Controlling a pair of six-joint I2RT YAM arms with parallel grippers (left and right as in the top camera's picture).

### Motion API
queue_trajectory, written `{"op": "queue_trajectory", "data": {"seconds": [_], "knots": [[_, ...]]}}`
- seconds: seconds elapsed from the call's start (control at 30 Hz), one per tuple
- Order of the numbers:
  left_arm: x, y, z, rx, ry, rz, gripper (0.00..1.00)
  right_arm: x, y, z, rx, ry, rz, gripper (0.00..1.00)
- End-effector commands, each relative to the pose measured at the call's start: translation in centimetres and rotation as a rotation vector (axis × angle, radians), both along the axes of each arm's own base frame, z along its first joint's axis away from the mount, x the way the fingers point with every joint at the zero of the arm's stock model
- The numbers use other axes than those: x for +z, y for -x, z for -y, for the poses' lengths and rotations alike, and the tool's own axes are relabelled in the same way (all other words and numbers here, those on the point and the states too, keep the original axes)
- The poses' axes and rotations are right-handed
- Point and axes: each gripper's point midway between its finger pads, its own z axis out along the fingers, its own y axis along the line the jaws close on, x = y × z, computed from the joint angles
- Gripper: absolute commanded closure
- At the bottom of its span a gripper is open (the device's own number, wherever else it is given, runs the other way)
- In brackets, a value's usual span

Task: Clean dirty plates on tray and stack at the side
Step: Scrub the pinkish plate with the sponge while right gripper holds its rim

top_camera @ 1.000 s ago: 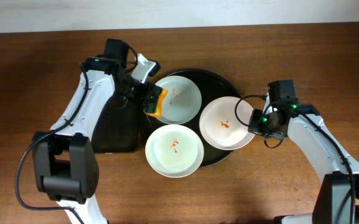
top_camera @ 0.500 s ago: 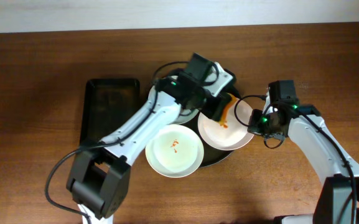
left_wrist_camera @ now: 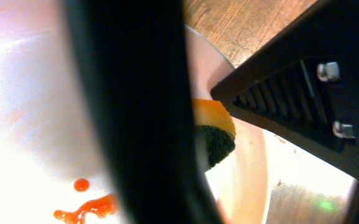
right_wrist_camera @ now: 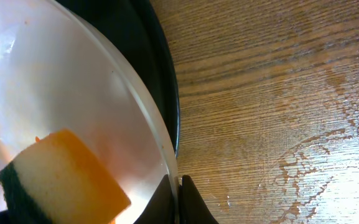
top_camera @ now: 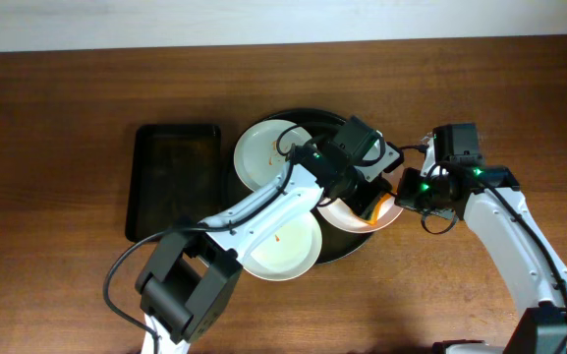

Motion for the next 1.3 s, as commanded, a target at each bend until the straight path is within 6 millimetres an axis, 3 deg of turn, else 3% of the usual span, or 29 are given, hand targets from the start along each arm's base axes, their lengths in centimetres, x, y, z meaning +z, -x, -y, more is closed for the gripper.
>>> {"op": "queue_trajectory", "data": {"seconds": [0.0,0.2,0.27,0.73,1.27], "knots": [[-3.1,-0.8,-0.1,0.035,-0.081,0.009,1.0,1.5,-0.8,-0.7,0.017,-0.033,0.046,0.96],[-6.2,-1.6,-0.4,0.056,-0.134,0.012,1.0,1.4,-0.4,-0.6,0.016,-0.033,0.031,0.96],[-6.4,-2.3,-0.6,0.075,-0.149,0.042,1.0,1.3,-0.3,-0.6,0.017,-0.033,0.026,0.96],[-5.2,-4.3,0.5,0.139,-0.083,0.106,1.0,1.0,0.4,-0.6,0.016,-0.032,-0.007,0.96],[-4.7,-6.9,-0.7,0.238,-0.042,0.1,1.0,1.0,0.7,-0.6,0.016,-0.032,-0.017,0.96]]}}
